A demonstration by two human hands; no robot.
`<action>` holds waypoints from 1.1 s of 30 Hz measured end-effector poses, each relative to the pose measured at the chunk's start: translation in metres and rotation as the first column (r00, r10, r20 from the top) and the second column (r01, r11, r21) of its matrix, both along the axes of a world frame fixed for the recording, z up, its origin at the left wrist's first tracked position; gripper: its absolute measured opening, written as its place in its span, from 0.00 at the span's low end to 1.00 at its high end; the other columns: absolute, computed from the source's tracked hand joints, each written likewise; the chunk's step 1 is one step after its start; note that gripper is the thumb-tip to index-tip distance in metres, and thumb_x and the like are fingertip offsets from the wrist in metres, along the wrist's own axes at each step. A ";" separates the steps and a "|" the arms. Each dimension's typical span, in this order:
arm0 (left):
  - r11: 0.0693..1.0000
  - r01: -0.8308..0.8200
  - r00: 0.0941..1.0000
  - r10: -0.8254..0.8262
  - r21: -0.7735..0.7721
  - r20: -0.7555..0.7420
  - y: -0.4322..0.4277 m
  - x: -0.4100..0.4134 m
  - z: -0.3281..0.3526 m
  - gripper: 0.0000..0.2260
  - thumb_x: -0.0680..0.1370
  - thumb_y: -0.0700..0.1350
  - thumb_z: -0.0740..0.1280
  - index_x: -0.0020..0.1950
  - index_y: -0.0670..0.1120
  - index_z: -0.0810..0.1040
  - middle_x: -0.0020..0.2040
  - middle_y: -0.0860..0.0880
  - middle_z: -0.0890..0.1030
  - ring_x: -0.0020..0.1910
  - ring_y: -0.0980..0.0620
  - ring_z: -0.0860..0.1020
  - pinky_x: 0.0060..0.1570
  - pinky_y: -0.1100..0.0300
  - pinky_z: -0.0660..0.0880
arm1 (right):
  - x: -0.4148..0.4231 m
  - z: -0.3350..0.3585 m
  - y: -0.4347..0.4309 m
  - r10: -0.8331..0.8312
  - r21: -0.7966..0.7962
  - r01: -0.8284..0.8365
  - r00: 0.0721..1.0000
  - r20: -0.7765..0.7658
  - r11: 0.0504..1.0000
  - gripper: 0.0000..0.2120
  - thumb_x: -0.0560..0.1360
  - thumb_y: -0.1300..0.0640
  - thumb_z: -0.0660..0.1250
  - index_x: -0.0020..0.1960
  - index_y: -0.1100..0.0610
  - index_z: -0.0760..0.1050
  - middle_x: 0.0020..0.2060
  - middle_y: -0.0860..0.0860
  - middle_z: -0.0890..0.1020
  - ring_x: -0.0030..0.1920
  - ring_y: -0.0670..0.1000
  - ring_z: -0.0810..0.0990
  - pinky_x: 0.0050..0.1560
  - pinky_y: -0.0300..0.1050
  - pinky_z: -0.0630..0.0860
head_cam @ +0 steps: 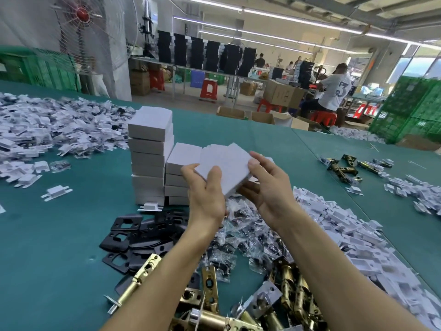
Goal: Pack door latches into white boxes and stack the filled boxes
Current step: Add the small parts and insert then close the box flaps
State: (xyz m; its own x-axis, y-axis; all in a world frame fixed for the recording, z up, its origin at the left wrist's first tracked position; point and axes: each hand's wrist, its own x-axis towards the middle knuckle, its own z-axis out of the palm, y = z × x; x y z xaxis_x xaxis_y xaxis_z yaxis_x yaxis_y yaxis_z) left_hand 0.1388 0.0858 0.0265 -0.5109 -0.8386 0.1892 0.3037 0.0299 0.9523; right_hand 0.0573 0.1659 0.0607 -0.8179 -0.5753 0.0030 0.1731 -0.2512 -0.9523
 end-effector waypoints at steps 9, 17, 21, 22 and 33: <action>0.950 -0.164 0.986 0.168 0.264 0.008 -0.019 -0.018 0.014 0.07 0.82 0.45 0.55 0.53 0.49 0.55 0.52 0.44 0.71 0.45 0.46 0.72 0.37 0.54 0.68 | 0.013 -0.004 -0.052 0.086 0.303 -0.026 0.979 -0.184 0.953 0.32 0.76 0.58 0.72 0.76 0.54 0.63 0.63 0.58 0.79 0.54 0.57 0.83 0.53 0.54 0.81; 0.953 -0.136 0.987 0.107 0.271 0.118 -0.046 -0.001 -0.002 0.06 0.84 0.54 0.54 0.57 0.54 0.61 0.48 0.45 0.76 0.26 0.53 0.80 0.21 0.62 0.68 | -0.029 0.003 -0.106 0.006 0.352 0.051 0.987 -0.159 0.934 0.11 0.75 0.58 0.71 0.55 0.63 0.79 0.38 0.56 0.79 0.33 0.51 0.71 0.31 0.41 0.66; 0.918 -0.208 0.974 0.162 0.338 0.159 -0.055 0.004 -0.013 0.07 0.85 0.48 0.54 0.47 0.53 0.63 0.43 0.46 0.74 0.23 0.55 0.75 0.23 0.62 0.64 | -0.039 0.006 -0.128 0.005 0.448 0.077 0.984 -0.178 0.891 0.05 0.74 0.58 0.71 0.44 0.60 0.80 0.43 0.60 0.81 0.39 0.56 0.77 0.32 0.46 0.75; 0.917 -0.195 0.976 0.144 0.348 0.166 -0.056 0.005 -0.015 0.06 0.84 0.47 0.55 0.47 0.52 0.65 0.41 0.47 0.74 0.24 0.55 0.74 0.23 0.62 0.64 | -0.040 0.006 -0.130 0.010 0.472 0.097 0.976 -0.219 0.876 0.07 0.74 0.58 0.71 0.45 0.63 0.80 0.42 0.59 0.81 0.39 0.56 0.78 0.36 0.49 0.80; 0.971 -0.147 0.980 0.118 0.187 0.161 -0.059 -0.012 -0.017 0.08 0.83 0.44 0.60 0.44 0.48 0.73 0.36 0.49 0.76 0.24 0.56 0.74 0.24 0.60 0.67 | -0.037 -0.001 -0.111 0.323 0.613 0.035 0.826 -0.462 0.789 0.20 0.80 0.43 0.61 0.49 0.59 0.80 0.38 0.54 0.79 0.34 0.50 0.74 0.34 0.40 0.68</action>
